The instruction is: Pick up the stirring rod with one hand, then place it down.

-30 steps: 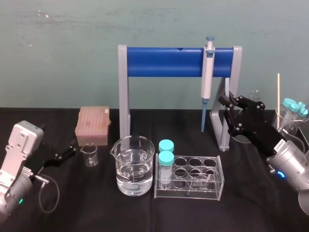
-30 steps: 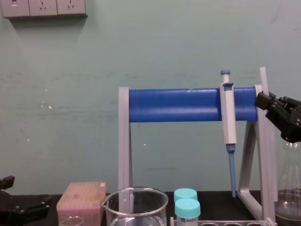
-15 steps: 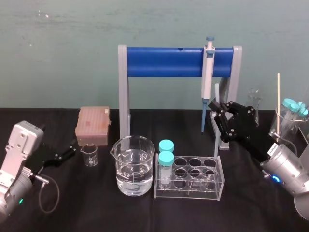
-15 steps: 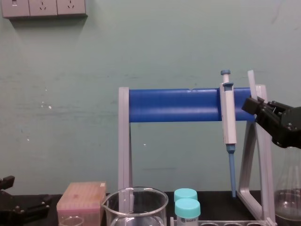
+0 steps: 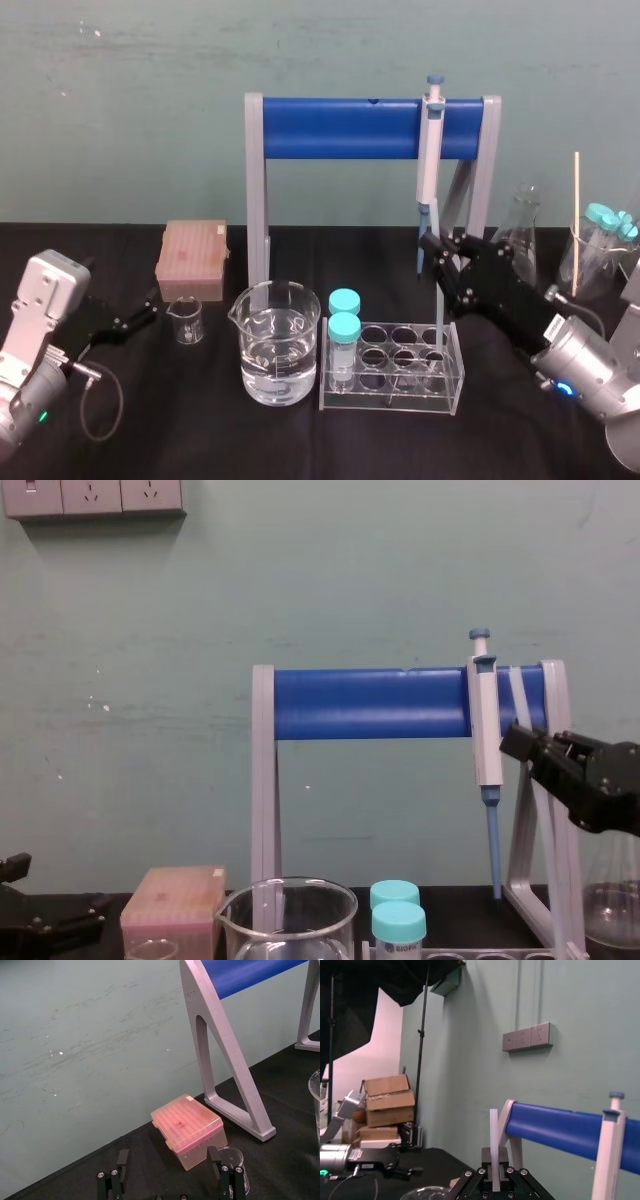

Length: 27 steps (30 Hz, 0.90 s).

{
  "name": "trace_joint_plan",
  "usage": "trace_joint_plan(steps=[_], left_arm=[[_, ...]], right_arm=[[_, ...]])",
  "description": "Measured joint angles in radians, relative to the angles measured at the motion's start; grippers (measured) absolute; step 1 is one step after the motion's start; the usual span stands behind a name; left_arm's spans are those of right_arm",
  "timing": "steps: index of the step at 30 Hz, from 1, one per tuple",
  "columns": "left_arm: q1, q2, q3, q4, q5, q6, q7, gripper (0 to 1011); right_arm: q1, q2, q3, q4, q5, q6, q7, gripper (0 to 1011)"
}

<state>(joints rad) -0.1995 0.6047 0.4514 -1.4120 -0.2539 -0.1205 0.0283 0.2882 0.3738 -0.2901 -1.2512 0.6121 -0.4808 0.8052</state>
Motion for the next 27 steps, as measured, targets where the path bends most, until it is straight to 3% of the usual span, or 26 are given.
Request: trace_joint_plan(steps=[17,27], left_arm=[[0.0,0.0,0.0,0.0,0.0,0.0,0.0,1000],[0.0,0.0,0.0,0.0,0.0,0.0,0.0,1000]], right_arm=[[0.01,0.01,-0.033,0.043,-0.008,0.004,0.022,70],[0.041,0.002,-0.055,0.115,-0.017,0.013,0.037,70]])
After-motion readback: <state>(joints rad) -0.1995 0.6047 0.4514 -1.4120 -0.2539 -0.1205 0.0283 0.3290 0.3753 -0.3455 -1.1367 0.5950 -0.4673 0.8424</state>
